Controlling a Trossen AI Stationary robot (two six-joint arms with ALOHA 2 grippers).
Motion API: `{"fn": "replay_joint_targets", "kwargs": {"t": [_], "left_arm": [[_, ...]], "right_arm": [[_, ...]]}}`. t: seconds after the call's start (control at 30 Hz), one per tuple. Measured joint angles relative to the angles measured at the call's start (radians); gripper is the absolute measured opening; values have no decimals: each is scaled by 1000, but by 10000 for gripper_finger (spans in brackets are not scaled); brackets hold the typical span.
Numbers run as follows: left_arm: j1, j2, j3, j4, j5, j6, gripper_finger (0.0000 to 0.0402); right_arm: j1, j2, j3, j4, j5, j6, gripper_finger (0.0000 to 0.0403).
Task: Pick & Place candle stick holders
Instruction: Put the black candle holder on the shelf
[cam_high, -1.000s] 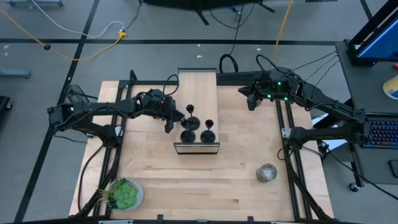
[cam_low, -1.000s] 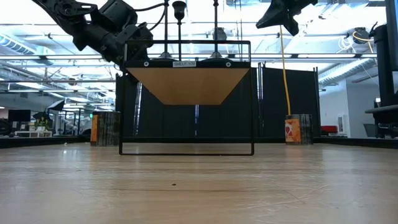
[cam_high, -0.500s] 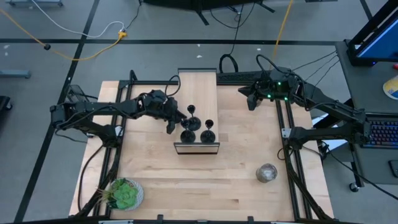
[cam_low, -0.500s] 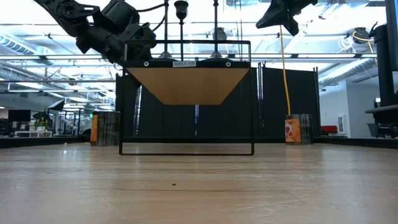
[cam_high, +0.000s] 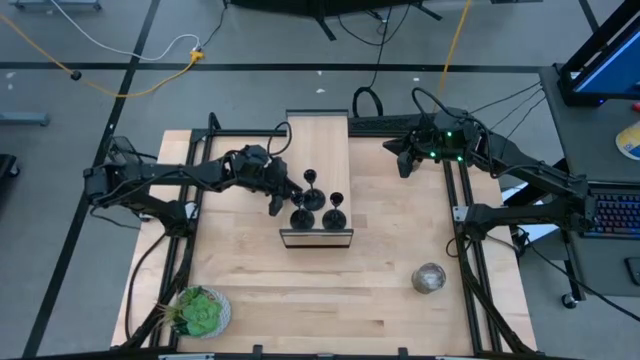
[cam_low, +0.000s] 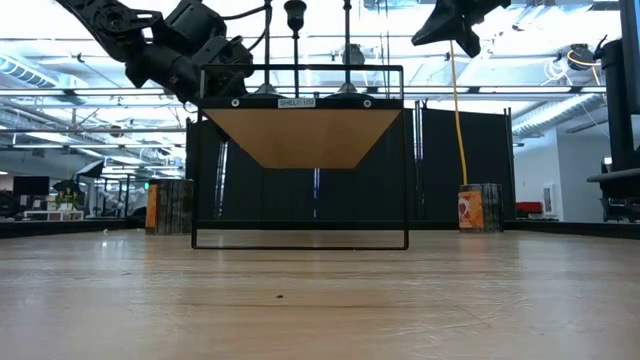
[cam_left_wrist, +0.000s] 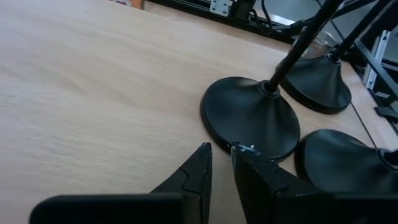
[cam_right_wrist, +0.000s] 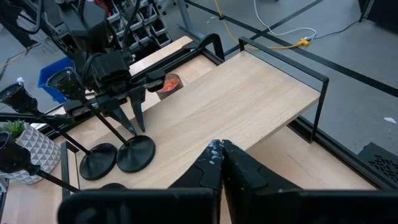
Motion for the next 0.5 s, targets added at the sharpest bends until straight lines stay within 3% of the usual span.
{"fn": "replay_joint_targets", "kwargs": {"t": [0.4,0.5], "left_arm": [[-3,6,0,23,-6,-2,69],[11,-13,1,-6,-53,4,69]], "right_arm": [[0,0,0,23,0,0,0],[0,0,0,21,0,0,0]]}}
